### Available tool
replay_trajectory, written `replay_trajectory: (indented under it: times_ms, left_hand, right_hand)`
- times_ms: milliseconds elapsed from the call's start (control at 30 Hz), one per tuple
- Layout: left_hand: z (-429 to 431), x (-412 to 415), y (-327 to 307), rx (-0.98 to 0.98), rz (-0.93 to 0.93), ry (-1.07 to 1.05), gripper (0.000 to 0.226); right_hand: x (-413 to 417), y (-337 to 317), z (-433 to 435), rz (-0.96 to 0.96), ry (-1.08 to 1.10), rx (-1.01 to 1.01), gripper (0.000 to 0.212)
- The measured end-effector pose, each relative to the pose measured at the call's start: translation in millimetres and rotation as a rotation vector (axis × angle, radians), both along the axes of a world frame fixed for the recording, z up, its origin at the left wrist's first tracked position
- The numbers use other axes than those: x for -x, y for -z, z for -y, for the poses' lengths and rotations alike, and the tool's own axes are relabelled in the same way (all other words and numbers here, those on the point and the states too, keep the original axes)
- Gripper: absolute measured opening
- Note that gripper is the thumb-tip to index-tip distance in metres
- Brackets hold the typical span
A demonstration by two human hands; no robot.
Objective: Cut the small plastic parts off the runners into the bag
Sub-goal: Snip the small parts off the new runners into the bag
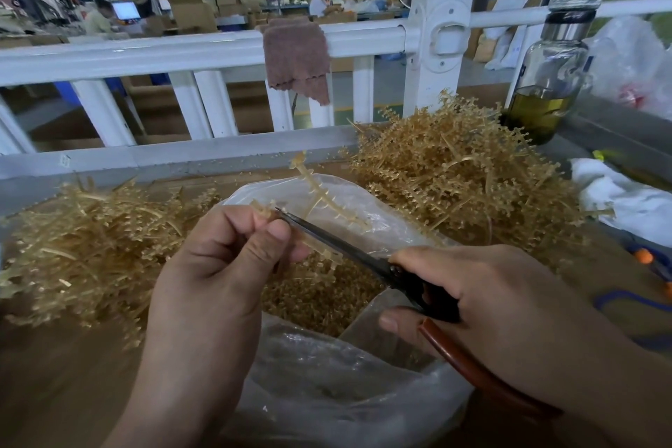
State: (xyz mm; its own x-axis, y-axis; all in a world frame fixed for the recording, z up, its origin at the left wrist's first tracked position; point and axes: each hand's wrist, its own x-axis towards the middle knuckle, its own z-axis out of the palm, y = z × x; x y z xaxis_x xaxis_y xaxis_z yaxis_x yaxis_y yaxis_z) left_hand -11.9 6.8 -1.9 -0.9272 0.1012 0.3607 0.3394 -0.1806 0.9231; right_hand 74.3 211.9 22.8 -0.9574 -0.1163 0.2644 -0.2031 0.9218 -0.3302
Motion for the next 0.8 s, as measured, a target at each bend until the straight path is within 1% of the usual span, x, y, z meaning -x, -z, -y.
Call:
replay_trajectory:
  times_ms: [67,167,267,433,600,700,800]
  left_hand:
    - [-0.6,-0.1,0.6,0.004,-0.005,-0.002,0.01]
    - [-2.2,-1.8,0.5,0.012,-0.005,-0.003,0.01]
    - [-4.1,-3.3,-0.4,-0.015,0.006,0.006,0.01]
    - [-4.1,-2.0,1.4,-0.059,0.055,0.051,0.008]
    - [-3.8,-0.9,2.3,-0.095,0.107,0.092,0.008]
    - [-4.7,-1.1,3.7,-0.074,0.12,0.082,0.012]
    - [-5.7,-1.5,4.7,-0.057,0.145,0.069,0.012]
  right_hand:
    - [0.7,0.4,-0.8,-0.011,-0.005,-0.007,0.047]
    - [0.4,1.1,-1.7,-0.021,-0.021,-0.008,0.05]
    - [0.0,0.6,-1.5,-0.031,-0.025,-0.006,0.047]
    - [-1.2,-1.6,0.6,-0.036,-0.029,0.002,0.033]
    - [-1.4,-1.7,3.3,-0.011,-0.006,-0.014,0.036]
    - [-1.1,-3.2,4.4,0.006,0.003,-0.026,0.038]
    - [-0.2,-5.2,5.6,0.041,0.004,-0.032,0.034]
